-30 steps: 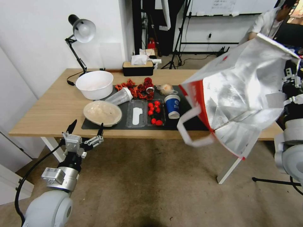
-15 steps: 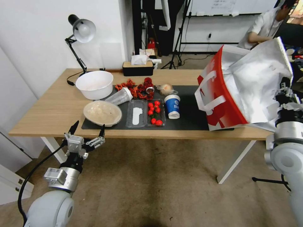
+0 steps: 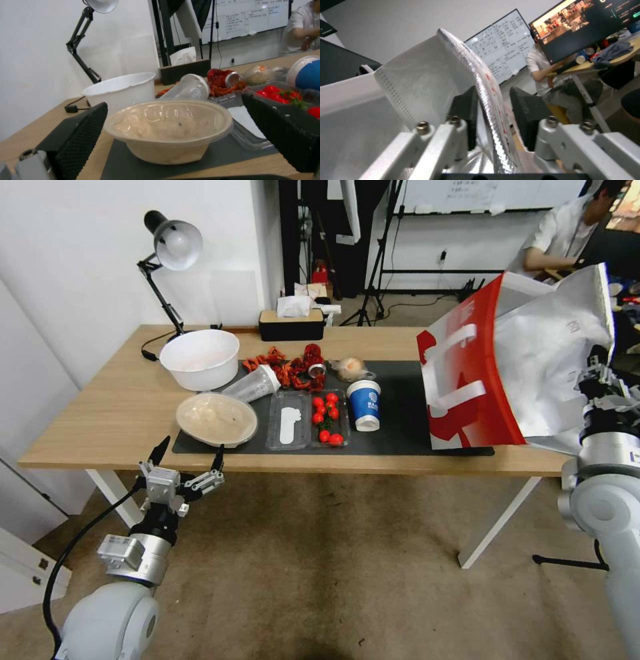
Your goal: Pick up the food delivery bag from the floor and place it on the table.
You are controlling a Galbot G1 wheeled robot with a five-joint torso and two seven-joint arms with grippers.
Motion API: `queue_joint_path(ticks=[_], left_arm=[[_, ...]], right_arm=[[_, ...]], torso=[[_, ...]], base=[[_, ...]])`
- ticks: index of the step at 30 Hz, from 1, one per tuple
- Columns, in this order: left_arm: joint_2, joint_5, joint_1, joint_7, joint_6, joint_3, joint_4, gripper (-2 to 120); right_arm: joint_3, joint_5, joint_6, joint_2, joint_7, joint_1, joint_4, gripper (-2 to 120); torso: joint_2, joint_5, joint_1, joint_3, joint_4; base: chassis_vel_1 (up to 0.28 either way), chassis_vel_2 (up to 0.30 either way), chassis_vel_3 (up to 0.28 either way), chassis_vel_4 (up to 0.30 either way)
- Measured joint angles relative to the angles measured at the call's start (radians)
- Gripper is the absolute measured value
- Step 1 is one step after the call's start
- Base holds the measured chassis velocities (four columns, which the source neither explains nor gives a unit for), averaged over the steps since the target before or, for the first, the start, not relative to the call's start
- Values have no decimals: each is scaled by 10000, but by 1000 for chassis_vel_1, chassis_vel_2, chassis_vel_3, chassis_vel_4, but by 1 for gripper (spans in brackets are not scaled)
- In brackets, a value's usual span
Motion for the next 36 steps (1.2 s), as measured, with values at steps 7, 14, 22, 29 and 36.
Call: queue_joint_path(ticks=[7,14,22,29,36], left_arm=[[-13,29,18,14,-96,0,9,100],[-47,68,41,28,-162,1,-3,100],[-72,68,102,18,-212,-35,-72,100],[-75,11,121,-175,-396,-18,-44,100],[-32,-122,70,-257,-504,-13,103,100]], right_arm=[[91,84,-19,-231,20,174,-81,55],[160,224,-31,-531,-112,349,-176,82],[234,238,-9,-702,-804,318,-221,100],[394,-423,85,-654,-1889,-153,21,100],[954,-2489,-281,33,-3767,-1597,1025,100]], torso=[[0,-1,0,0,0],[-1,0,0,0,0],[0,0,0,0,0],[-1,1,0,-1,1],[0,-3,-1,-1,-2]], base=[[0,0,0,0],[0,0,0,0],[0,0,0,0],[0,0,0,0],[0,0,0,0]])
